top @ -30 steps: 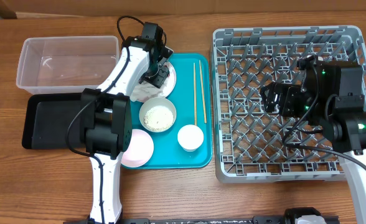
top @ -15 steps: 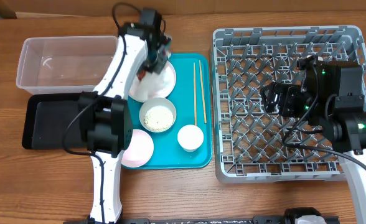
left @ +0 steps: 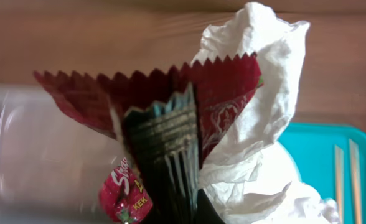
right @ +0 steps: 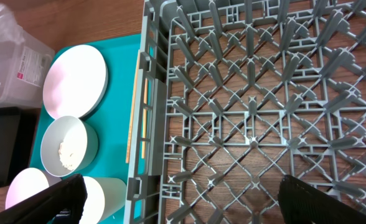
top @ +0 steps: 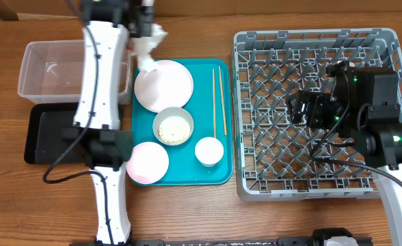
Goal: Sort waste into correct bins and load items into the dishwasher
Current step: 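Carry the wrapper and tissue left and drop them into the clear bin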
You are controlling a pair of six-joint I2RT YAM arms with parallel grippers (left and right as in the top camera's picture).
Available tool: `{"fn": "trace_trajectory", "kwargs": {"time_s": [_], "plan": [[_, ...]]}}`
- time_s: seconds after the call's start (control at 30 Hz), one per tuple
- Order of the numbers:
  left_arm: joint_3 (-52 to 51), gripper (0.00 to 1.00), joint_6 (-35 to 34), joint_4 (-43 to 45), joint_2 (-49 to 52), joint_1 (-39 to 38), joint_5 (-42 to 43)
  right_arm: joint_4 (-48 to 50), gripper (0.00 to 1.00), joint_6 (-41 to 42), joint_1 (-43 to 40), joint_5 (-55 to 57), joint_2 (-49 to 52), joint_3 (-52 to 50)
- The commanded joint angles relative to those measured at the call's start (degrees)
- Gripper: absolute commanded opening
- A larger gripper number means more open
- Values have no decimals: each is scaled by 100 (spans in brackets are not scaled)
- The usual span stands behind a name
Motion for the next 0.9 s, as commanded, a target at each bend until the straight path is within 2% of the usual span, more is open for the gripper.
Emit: {"fn": "trace_trajectory", "kwargs": {"time_s": [0.0, 0.2, 0.3, 0.33, 0.37, 0.4, 0.43, 0.47, 0.5, 0.7, 0.8, 0.87], "plan": [[-203, 4, -1569, -81, -31, 538, -258, 24, 100, -2, -22, -31, -7, 111], [-1161, 4, -3198, 326, -22, 1145, -284, 22, 100, 0, -22, -31, -7, 111], [-1703, 5, -3556, 717, -22, 1268, -278, 17, 100, 0, -22, -33, -7, 111], [-1888, 16, -3595, 892, -22, 1292, -275, 9, 100, 0, -22, -33, -7, 111], [-2041, 32, -3591, 1029, -22, 1300, -273, 2, 100, 0, -22, -33, -7, 111], [-2149, 54, -3589, 1115, -22, 1305, -273, -4, 100, 0, -22, -33, -7, 111], [-2269, 87, -3508, 1182, -22, 1303, -271, -7, 100, 0, -22, -33, -7, 111], [-2269, 97, -3340, 1187, -22, 1303, -251, -7, 100, 0, -22, -33, -7, 111], [-2245, 100, -3095, 1196, -28, 1300, -216, -4, 100, 0, -22, -33, -7, 111], [-1233, 100, -1416, 758, -76, 1290, 577, 4, 100, 0, -22, -33, -7, 111], [-151, 93, -243, 42, -133, 1257, 1626, 7, 100, 0, -22, -33, -7, 111], [376, 92, -79, -356, -160, 1217, 1803, 2, 100, 0, -22, -35, -7, 111]]}}
